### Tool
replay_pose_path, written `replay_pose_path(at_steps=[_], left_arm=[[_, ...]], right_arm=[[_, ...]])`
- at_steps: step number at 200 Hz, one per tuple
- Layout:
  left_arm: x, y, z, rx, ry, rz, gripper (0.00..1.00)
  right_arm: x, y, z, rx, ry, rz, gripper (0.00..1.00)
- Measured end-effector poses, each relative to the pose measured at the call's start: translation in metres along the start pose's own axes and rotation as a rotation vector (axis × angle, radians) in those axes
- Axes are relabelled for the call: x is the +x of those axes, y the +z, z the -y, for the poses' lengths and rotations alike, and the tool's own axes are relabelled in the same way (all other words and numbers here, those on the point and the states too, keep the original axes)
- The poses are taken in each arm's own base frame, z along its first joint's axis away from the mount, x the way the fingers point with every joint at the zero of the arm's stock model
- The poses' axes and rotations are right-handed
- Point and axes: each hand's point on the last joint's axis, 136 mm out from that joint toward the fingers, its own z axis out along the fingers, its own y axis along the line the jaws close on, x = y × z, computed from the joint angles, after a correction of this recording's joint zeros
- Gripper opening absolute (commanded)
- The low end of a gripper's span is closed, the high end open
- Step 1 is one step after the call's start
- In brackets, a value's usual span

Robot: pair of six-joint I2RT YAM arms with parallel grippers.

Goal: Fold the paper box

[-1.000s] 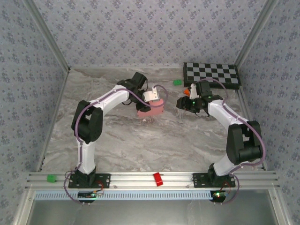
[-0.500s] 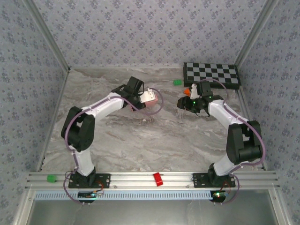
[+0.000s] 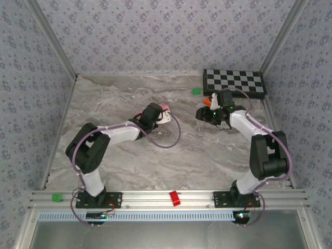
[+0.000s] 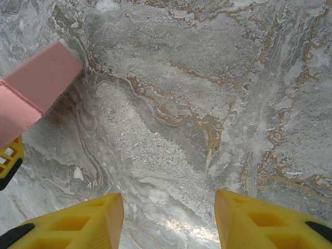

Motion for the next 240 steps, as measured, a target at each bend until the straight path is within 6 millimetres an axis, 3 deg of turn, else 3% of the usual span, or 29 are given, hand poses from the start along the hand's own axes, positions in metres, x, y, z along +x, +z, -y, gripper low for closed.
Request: replay_pose_path(at_steps=[88, 191, 218, 240], left_arm=[[-0.004, 0.010, 0.013, -0.100, 0.025, -0.032, 0.47], [-0.003, 0.011, 0.033, -0.016, 0.035, -0.019, 0.86], [-0.008, 0.002, 0.040, 0.071, 0.020, 0.010, 0.90], [-0.020, -0.006, 0.030, 0.123, -0.024, 0.052, 0.94]], right_arm=[[0.006, 0.005, 0.007, 0.010, 0.017, -0.015, 0.51], [0.012, 0.009, 0.011, 0.012, 0.028, -0.031, 0.51], [0.014, 0.010, 0.012, 0.011, 0.029, -0.036, 0.51], [0.015, 0.011, 0.013, 0.013, 0.031, -0.040, 0.51]])
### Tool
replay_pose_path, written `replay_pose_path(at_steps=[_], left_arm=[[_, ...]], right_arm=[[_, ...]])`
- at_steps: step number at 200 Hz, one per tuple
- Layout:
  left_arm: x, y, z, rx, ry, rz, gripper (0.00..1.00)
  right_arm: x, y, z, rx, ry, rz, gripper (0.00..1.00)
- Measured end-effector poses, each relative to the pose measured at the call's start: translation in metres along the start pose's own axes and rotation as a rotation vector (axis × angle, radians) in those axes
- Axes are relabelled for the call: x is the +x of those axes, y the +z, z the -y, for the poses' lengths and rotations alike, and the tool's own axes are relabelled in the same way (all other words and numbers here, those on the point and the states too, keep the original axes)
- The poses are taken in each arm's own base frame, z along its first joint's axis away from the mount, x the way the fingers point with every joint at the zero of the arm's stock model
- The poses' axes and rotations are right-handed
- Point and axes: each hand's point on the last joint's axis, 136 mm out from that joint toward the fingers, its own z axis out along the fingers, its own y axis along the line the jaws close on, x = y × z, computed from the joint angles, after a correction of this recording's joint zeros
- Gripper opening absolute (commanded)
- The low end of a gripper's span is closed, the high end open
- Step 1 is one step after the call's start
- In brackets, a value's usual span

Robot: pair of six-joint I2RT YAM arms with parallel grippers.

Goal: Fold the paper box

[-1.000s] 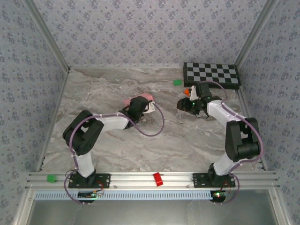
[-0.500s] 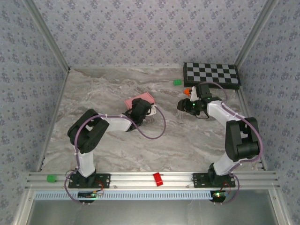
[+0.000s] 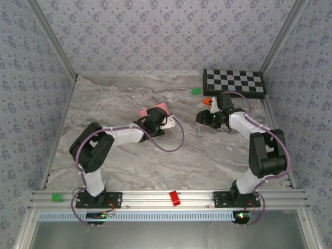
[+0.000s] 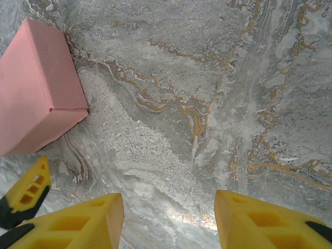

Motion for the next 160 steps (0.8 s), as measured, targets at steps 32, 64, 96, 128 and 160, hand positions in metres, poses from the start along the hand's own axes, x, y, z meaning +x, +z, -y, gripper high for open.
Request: replay_pose_path(at_steps=[32, 64, 96, 128, 160], left_arm=[[-0.007, -0.024, -0.025, 0.028, -0.125, 0.069, 0.94], [0.007, -0.045, -0.062, -0.003, -0.328, 0.094, 0.94], [0.036, -0.056, -0.094, -0.041, -0.549, 0.075, 0.94], [0.074, -0.061, -0.116, -0.079, -0.779, 0.021, 0.94], [0.127, -0.070, -0.134, -0.141, -1.026, -0.037, 0.93]], right_arm=[[0.001, 0.001, 0.001, 0.003, 0.002, -0.002, 0.51], [-0.001, 0.000, 0.008, 0.041, 0.001, 0.013, 0.51], [-0.007, -0.005, 0.024, 0.141, -0.001, 0.057, 0.51], [-0.018, -0.026, 0.045, 0.291, -0.012, 0.147, 0.51], [-0.026, -0.054, 0.065, 0.443, -0.031, 0.233, 0.51]])
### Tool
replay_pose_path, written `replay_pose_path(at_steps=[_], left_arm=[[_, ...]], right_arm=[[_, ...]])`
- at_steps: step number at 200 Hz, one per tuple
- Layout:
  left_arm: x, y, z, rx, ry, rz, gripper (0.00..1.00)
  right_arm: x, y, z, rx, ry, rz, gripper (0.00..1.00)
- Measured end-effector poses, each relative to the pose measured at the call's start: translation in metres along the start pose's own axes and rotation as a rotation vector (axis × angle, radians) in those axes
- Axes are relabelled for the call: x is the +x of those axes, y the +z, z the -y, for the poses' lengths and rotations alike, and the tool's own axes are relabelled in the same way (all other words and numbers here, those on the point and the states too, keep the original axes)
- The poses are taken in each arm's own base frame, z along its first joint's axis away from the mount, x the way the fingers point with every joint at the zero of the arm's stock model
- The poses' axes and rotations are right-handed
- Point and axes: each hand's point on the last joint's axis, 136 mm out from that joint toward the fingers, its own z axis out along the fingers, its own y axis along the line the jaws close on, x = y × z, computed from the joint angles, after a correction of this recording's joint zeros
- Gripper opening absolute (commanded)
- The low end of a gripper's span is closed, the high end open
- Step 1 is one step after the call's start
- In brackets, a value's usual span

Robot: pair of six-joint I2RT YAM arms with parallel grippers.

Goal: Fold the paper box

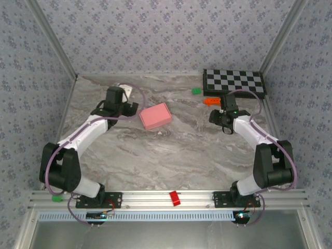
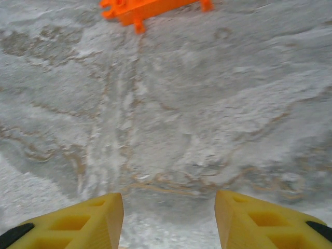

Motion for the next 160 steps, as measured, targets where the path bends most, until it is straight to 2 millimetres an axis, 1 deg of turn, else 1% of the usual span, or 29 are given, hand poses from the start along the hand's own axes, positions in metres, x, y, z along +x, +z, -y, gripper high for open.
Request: replay_pose_path(at_steps=[18, 43, 66, 80, 112, 139, 160], left_arm=[[0.018, -0.003, -0.022, -0.043, -0.108, -0.029, 0.93], [0.047, -0.007, -0.038, -0.091, -0.228, -0.077, 0.94], [0.071, -0.013, -0.053, -0.155, -0.305, -0.100, 0.95], [0.087, -0.016, -0.064, -0.215, -0.328, -0.108, 0.96], [0.120, -0.017, -0.083, -0.352, -0.339, -0.131, 0.96], [0.141, -0.018, -0.097, -0.442, -0.333, -0.116, 0.97], [0.153, -0.015, -0.101, -0.458, -0.309, -0.098, 0.97]], right_arm=[[-0.003, -0.004, 0.016, 0.080, -0.024, 0.028, 0.52], [-0.003, -0.005, 0.038, 0.193, -0.053, 0.048, 0.53], [0.004, -0.003, 0.059, 0.293, -0.080, 0.054, 0.55], [0.008, 0.000, 0.068, 0.328, -0.095, 0.055, 0.55], [0.011, 0.009, 0.078, 0.323, -0.109, 0.073, 0.56], [0.010, 0.020, 0.078, 0.269, -0.117, 0.125, 0.58], [0.014, 0.028, 0.075, 0.217, -0.125, 0.154, 0.60]])
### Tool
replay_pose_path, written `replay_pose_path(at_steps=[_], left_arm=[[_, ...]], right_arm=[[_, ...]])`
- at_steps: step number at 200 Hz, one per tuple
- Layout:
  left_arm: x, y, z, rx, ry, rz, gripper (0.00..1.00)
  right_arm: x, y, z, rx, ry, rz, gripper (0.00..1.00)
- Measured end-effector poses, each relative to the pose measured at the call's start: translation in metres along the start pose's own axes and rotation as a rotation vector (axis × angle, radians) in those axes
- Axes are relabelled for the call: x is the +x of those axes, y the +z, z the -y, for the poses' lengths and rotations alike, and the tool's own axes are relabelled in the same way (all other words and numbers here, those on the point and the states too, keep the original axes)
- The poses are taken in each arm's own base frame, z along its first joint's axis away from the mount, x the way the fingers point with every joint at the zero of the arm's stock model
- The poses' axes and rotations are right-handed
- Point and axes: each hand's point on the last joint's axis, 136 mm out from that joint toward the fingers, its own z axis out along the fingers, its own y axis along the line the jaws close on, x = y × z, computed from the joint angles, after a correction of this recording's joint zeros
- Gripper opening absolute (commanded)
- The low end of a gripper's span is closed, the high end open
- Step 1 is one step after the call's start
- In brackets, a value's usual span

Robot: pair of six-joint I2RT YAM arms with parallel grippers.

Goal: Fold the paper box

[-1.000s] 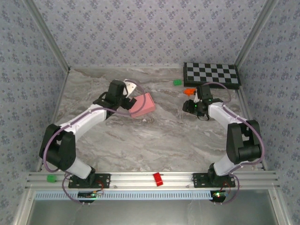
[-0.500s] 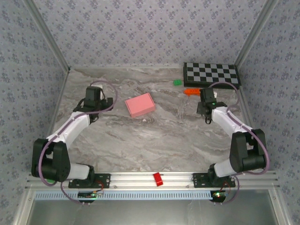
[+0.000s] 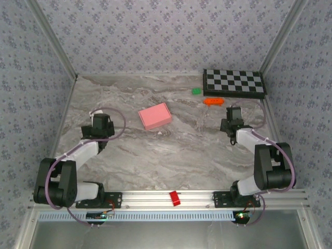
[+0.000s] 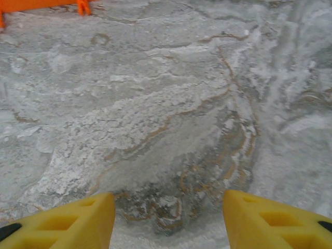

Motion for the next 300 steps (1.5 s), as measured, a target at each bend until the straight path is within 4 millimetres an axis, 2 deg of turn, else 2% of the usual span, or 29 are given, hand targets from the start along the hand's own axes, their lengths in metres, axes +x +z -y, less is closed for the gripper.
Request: replay_pose_path(at_steps=[42, 97, 130, 162, 193, 205, 220, 227, 230, 253, 300], left_arm=[[0.003, 0.009, 0.000, 0.077, -0.009, 0.101, 1.00], [-0.031, 0.013, 0.008, 0.228, -0.078, 0.245, 1.00], [-0.034, 0.018, 0.019, 0.290, -0.078, 0.270, 1.00], [-0.028, 0.022, 0.027, 0.327, -0.074, 0.277, 1.00], [-0.018, 0.030, 0.033, 0.346, -0.071, 0.274, 1.00], [-0.012, 0.033, 0.034, 0.349, -0.066, 0.251, 0.99], [-0.014, 0.035, 0.035, 0.348, -0.063, 0.241, 0.99], [-0.017, 0.035, 0.035, 0.344, -0.065, 0.247, 1.00], [-0.019, 0.035, 0.035, 0.345, -0.065, 0.249, 1.00], [-0.028, 0.035, 0.035, 0.340, -0.065, 0.268, 1.00], [-0.026, 0.035, 0.035, 0.339, -0.060, 0.262, 1.00]], right_arm=[[-0.014, 0.006, -0.009, -0.121, -0.006, 0.135, 0.62], [-0.040, -0.001, -0.021, -0.199, -0.069, 0.279, 0.64], [-0.045, -0.003, -0.020, -0.218, -0.084, 0.323, 0.64], [-0.043, 0.000, -0.019, -0.228, -0.090, 0.356, 0.65], [-0.027, 0.002, -0.020, -0.240, -0.096, 0.377, 0.66], [-0.021, 0.003, -0.020, -0.240, -0.095, 0.391, 0.69], [-0.013, 0.004, -0.019, -0.235, -0.094, 0.388, 0.77], [-0.012, 0.005, -0.017, -0.229, -0.091, 0.390, 0.96], [-0.013, 0.005, -0.017, -0.226, -0.082, 0.392, 1.00], [-0.020, 0.004, -0.013, -0.204, -0.077, 0.410, 1.00], [-0.024, 0.004, -0.011, -0.189, -0.071, 0.422, 1.00]])
